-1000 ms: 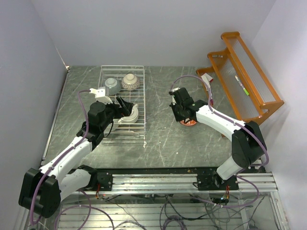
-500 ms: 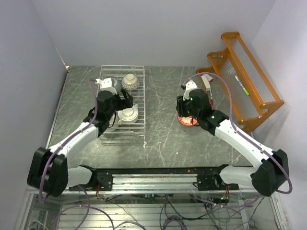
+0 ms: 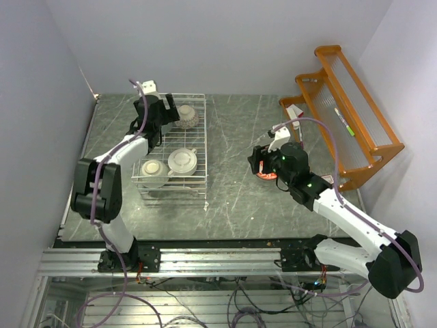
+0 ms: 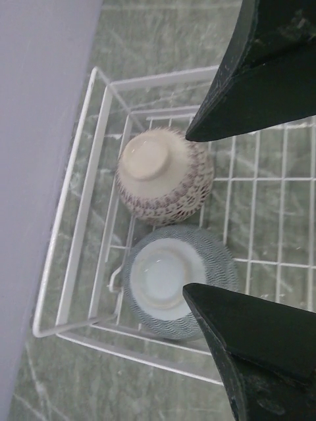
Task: Unload the bowls from the dish rack
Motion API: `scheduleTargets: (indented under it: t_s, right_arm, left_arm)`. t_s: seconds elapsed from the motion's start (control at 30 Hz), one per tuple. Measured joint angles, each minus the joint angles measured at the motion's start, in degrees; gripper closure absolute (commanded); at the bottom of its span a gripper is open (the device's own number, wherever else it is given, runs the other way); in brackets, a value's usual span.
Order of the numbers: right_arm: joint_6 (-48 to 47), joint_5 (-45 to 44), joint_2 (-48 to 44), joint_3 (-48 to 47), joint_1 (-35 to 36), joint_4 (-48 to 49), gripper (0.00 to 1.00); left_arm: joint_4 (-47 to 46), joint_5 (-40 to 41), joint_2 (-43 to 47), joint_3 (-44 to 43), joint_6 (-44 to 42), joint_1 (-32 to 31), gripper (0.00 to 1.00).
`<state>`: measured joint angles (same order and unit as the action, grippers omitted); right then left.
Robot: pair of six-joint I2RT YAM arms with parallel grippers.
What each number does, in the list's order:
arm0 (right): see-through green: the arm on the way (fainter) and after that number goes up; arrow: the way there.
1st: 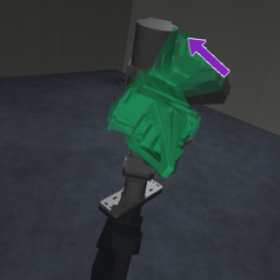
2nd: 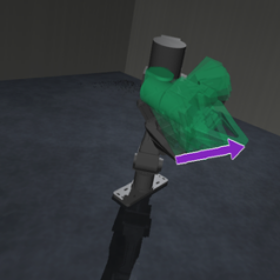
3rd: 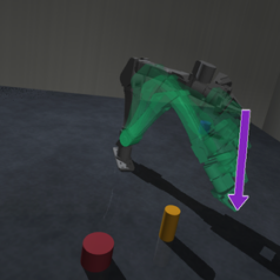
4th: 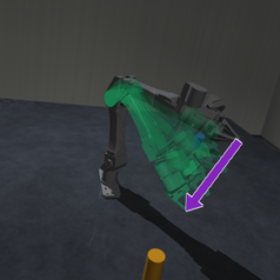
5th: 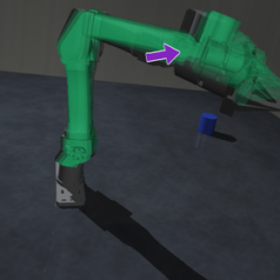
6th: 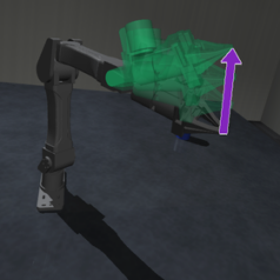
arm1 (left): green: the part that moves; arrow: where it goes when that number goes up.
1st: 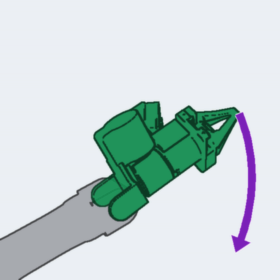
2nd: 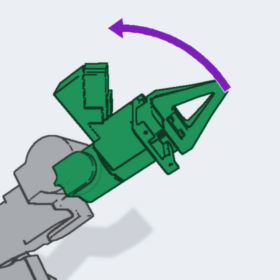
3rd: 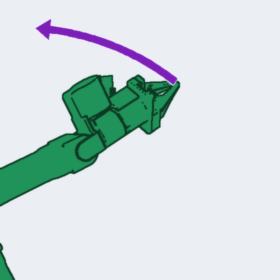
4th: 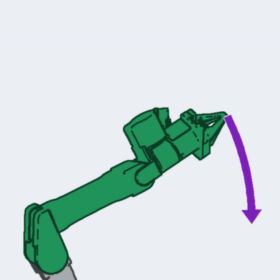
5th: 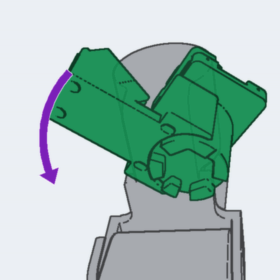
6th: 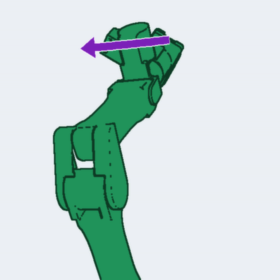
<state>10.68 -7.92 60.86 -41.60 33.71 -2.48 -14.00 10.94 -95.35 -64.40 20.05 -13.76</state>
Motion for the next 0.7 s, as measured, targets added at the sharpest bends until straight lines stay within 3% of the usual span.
scheduleTargets:
  t_s: [0.1, 0.33, 0.7]
  right_arm:
    - [-0.11, -0.09, -0.83, 0.07, -0.02, 1.75, 0.32]
    - [-0.55, -0.5, 1.09, 0.07, -0.11, 2.21, 0.33]
    - [-0.66, -0.59, 3.39, 0.07, -0.22, 2.08, 0.33]
  left_arm:
    - [-0.98, 1.7, -4.94, -3.72, -2.29, 0.17, 0.07]
    - [-0.74, 5.01, -13.51, -10.58, -6.82, 1.05, 0.07]
    - [-1.31, 7.23, -17.49, -11.19, -8.79, 1.7, 0.08]
